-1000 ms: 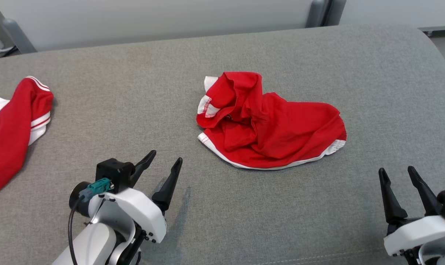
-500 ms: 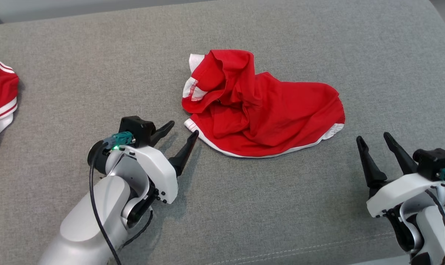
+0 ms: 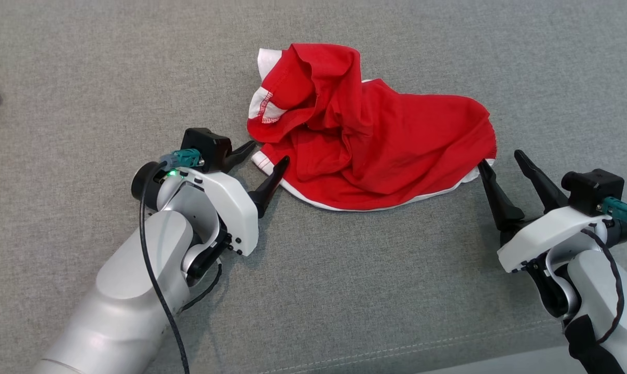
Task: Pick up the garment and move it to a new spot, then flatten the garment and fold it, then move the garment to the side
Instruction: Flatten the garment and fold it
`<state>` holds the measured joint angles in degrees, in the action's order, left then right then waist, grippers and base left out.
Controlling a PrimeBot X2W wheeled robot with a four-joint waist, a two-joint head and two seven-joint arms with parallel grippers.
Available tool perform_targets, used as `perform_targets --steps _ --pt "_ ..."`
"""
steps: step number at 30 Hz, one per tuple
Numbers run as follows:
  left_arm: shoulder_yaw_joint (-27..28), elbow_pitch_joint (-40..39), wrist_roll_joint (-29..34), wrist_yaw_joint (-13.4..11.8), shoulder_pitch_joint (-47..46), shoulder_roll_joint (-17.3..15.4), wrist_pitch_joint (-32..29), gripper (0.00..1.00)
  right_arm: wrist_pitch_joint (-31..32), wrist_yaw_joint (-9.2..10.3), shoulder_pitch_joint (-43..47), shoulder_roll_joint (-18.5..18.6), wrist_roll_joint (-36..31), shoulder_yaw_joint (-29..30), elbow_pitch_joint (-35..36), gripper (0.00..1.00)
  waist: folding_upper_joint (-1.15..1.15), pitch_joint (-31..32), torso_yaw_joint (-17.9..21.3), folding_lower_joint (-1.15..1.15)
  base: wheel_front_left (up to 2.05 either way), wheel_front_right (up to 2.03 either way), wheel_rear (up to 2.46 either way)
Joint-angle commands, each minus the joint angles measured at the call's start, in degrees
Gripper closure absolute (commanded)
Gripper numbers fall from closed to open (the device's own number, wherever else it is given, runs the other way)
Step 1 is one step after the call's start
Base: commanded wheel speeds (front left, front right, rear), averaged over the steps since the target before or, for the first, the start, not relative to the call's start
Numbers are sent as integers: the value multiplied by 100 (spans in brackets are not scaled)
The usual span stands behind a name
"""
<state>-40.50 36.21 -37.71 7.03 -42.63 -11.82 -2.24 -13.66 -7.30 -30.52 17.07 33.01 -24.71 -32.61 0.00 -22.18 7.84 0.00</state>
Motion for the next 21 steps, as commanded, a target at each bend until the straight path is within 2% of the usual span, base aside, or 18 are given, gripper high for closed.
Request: perform_targets --steps 1,14,15,16,17,18,19,21 --pt "138 -70 -21 16 -241 -122 76 0 -88 -19 -43 108 73 -109 53 0 0 -68 -8 0 0 0 0" --pt "-93 289 -192 36 -454 33 -94 0 -118 -19 -265 408 730 -902 -8 0 0 -199 -173 0 0 0 0" --pt "-106 299 -212 37 -451 37 -112 0 -118 -19 -262 424 771 -947 -8 5 0 -195 -178 0 0 0 0" --pt "-118 305 -237 38 -446 42 -132 0 -120 -19 -262 442 806 -975 -8 39 0 -192 -182 0 0 0 0" --pt "-143 306 -255 39 -444 43 -159 41 -121 -19 -259 458 832 -994 -11 61 0 -189 -183 0 0 0 0" --pt "-158 298 -276 39 -441 41 -161 82 -123 -19 -251 468 861 -1012 -11 100 0 -185 -184 0 0 0 0" --pt "-162 284 -316 40 -428 48 -153 100 -124 -19 -236 485 880 -1028 -5 100 0 -176 -189 0 0 0 0" --pt "-194 267 -365 42 -410 44 -161 100 -127 -19 -172 531 918 -1043 30 100 0 -159 -202 0 0 0 0"
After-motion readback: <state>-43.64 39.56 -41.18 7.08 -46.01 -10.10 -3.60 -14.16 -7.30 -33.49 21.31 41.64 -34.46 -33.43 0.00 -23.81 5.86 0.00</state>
